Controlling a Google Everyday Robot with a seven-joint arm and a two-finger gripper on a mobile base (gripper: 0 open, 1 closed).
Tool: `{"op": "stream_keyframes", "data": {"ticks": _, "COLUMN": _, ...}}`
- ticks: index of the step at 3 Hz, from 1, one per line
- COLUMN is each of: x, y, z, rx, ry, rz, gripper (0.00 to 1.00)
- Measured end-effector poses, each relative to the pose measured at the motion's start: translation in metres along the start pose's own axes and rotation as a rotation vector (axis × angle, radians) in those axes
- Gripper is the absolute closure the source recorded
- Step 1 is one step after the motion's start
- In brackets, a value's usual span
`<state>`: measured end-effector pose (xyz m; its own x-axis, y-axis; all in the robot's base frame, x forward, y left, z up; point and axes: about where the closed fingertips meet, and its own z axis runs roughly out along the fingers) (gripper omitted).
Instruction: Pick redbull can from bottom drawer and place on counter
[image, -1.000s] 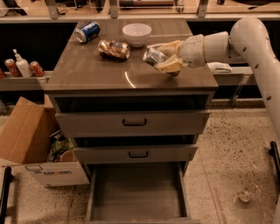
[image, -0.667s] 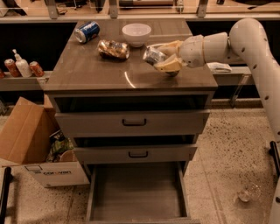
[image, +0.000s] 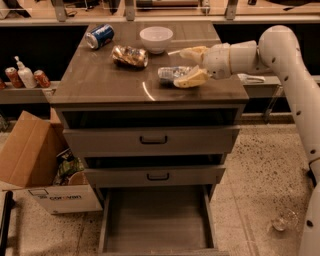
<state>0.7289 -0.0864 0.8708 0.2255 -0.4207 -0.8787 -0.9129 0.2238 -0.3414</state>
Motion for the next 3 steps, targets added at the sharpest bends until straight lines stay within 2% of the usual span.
{"op": "stream_keyframes", "data": {"ticks": 1, "x": 0.000, "y": 0.000, "z": 0.000, "rx": 0.001, "ry": -0.009, "rz": 0.001, "gripper": 0.00}}
{"op": "stream_keyframes", "data": {"ticks": 2, "x": -0.001, "y": -0.001, "z": -0.002, "rx": 0.006, "ry": -0.018, "rz": -0.002, "gripper": 0.00}}
{"op": "stream_keyframes", "data": {"ticks": 3, "x": -0.004, "y": -0.003, "z": -0.014, "rx": 0.037, "ry": -0.023, "rz": -0.023, "gripper": 0.00}}
